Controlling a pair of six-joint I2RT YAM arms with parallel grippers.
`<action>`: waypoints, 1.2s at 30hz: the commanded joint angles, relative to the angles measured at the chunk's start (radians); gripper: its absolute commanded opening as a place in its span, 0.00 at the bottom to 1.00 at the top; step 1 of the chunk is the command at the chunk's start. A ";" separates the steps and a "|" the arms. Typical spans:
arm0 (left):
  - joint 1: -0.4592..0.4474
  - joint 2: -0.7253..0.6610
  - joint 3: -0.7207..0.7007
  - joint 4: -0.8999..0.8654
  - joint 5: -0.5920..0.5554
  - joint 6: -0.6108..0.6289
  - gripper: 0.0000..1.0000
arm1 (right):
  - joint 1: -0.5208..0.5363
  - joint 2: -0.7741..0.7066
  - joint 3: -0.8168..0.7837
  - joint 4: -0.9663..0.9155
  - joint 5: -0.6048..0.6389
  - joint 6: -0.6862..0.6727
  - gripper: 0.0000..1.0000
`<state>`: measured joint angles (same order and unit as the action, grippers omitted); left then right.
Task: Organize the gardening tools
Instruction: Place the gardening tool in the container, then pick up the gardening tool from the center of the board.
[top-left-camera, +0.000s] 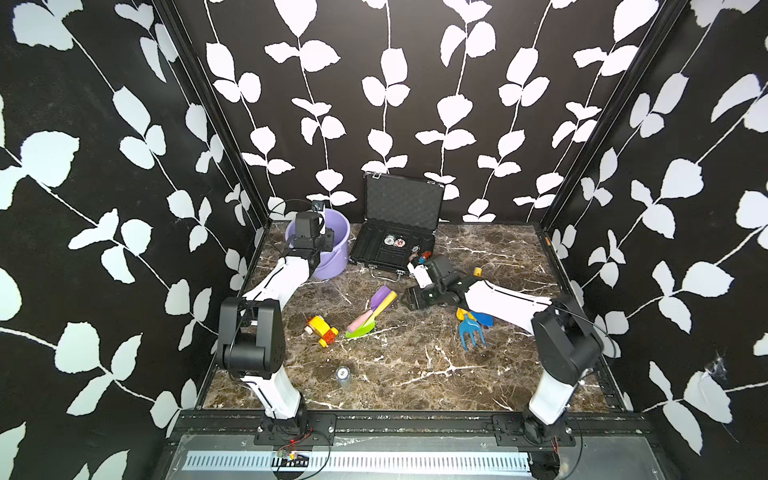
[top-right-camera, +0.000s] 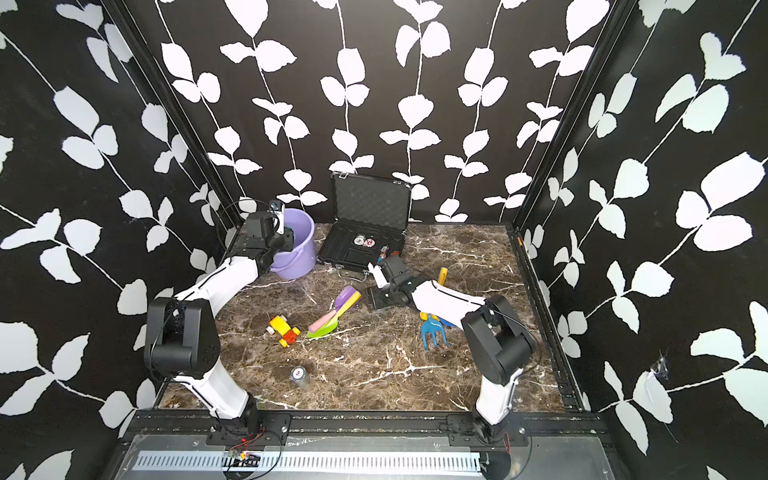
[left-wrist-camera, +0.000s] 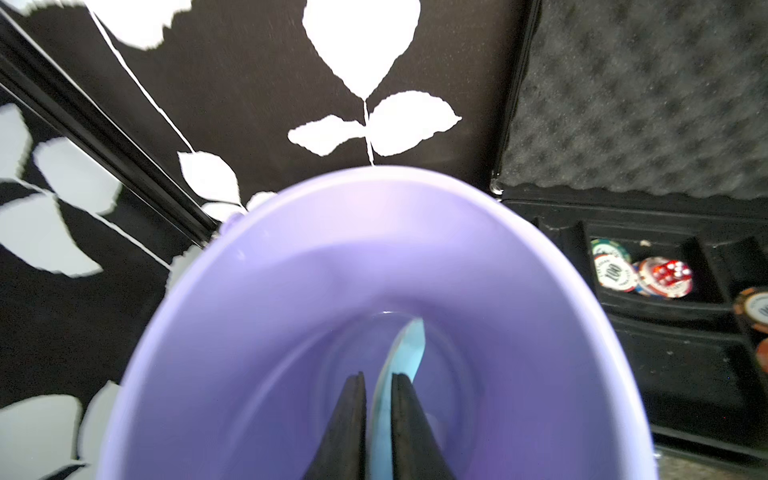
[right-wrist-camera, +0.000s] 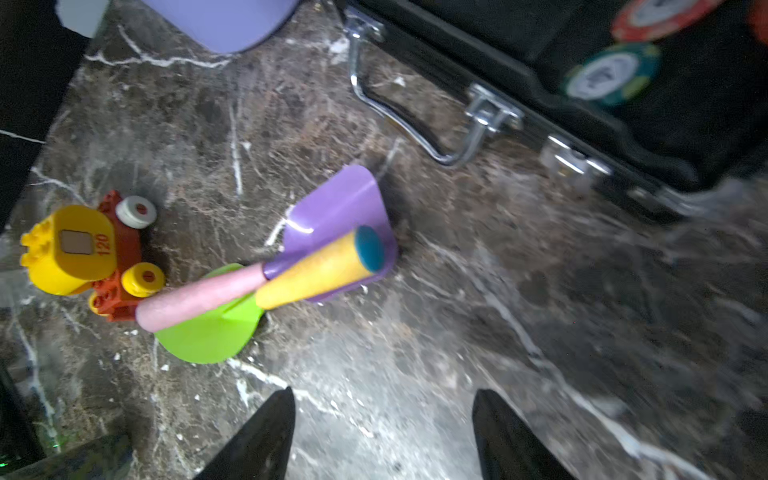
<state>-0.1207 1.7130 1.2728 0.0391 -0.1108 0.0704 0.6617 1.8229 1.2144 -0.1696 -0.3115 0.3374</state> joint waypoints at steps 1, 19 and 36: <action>0.007 -0.006 0.008 -0.036 0.037 -0.031 0.28 | 0.008 0.065 0.088 0.041 -0.129 -0.020 0.70; 0.009 -0.103 0.021 -0.192 0.026 -0.050 0.98 | 0.075 0.283 0.418 -0.099 -0.167 -0.038 0.70; 0.009 -0.380 -0.126 -0.280 0.108 -0.160 0.99 | 0.090 0.357 0.472 -0.235 -0.053 -0.030 0.65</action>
<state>-0.1150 1.3701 1.1889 -0.2047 -0.0402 -0.0410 0.7403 2.1735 1.6821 -0.3729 -0.3969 0.3103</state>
